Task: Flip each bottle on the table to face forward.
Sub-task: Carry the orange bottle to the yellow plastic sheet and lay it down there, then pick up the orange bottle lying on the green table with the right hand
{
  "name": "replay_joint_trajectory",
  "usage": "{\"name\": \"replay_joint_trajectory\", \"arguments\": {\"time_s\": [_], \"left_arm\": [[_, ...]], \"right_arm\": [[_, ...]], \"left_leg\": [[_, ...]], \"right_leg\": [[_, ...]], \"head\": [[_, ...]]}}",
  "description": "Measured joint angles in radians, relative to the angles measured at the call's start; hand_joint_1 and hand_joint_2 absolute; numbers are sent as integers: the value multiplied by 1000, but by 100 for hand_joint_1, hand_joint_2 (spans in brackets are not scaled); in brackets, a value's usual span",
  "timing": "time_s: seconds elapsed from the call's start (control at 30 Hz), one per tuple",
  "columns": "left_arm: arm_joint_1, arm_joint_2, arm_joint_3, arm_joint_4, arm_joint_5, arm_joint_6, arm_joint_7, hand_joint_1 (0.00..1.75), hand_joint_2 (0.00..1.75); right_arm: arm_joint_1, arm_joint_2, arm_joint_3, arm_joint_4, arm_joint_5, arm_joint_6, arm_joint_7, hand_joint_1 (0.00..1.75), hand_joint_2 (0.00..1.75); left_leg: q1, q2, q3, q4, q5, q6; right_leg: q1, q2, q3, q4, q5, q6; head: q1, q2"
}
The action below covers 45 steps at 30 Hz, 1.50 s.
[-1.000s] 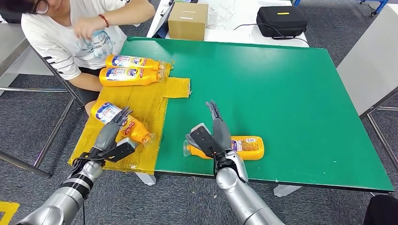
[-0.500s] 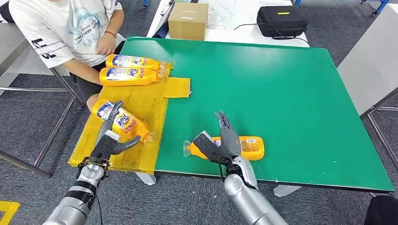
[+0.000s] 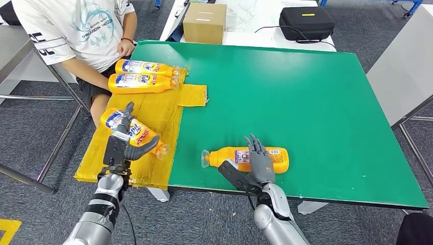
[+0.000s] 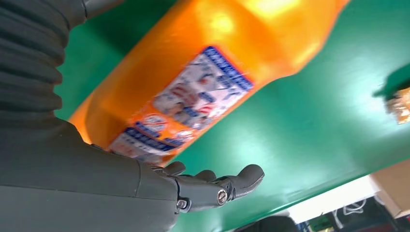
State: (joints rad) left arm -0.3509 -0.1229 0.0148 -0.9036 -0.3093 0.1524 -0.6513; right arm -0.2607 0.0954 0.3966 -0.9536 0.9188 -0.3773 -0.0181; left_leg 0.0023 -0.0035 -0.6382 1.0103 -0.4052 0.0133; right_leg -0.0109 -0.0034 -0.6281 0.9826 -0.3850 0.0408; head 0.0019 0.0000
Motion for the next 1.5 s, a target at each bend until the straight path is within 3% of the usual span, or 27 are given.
{"name": "replay_joint_trajectory", "arguments": {"time_s": [0.57, 1.3, 1.33, 1.43, 1.5], "left_arm": [[-10, -31, 0, 8, 36, -30, -11, 0, 175], [0, -37, 2, 8, 42, -69, -13, 0, 175], [1, -37, 3, 8, 42, -70, -13, 0, 175], [1, -37, 4, 8, 42, -77, -13, 0, 175], [1, -36, 4, 8, 42, -81, -13, 0, 175]], "right_arm": [[91, -95, -68, -158, 179, 62, 88, 0, 175], [87, -179, -105, -177, 277, 155, 164, 0, 175], [87, -183, -109, -177, 280, 161, 167, 36, 175], [86, -191, -118, -175, 282, 181, 169, 167, 175], [83, -195, -120, -172, 274, 201, 165, 175, 175]], "left_leg": [[0, 0, 0, 0, 0, 0], [0, 0, 0, 0, 0, 0], [0, 0, 0, 0, 0, 0], [-1, 0, 0, 0, 0, 0], [-1, 0, 0, 0, 0, 1]], "right_leg": [[0, 0, 0, 0, 0, 0], [0, 0, 1, 0, 0, 0], [0, 0, 1, 0, 0, 0], [0, 0, 1, 0, 0, 0], [0, 0, 1, 0, 0, 0]], "head": [[0, 0], [0, 0], [0, 0], [0, 0], [0, 0]]}}
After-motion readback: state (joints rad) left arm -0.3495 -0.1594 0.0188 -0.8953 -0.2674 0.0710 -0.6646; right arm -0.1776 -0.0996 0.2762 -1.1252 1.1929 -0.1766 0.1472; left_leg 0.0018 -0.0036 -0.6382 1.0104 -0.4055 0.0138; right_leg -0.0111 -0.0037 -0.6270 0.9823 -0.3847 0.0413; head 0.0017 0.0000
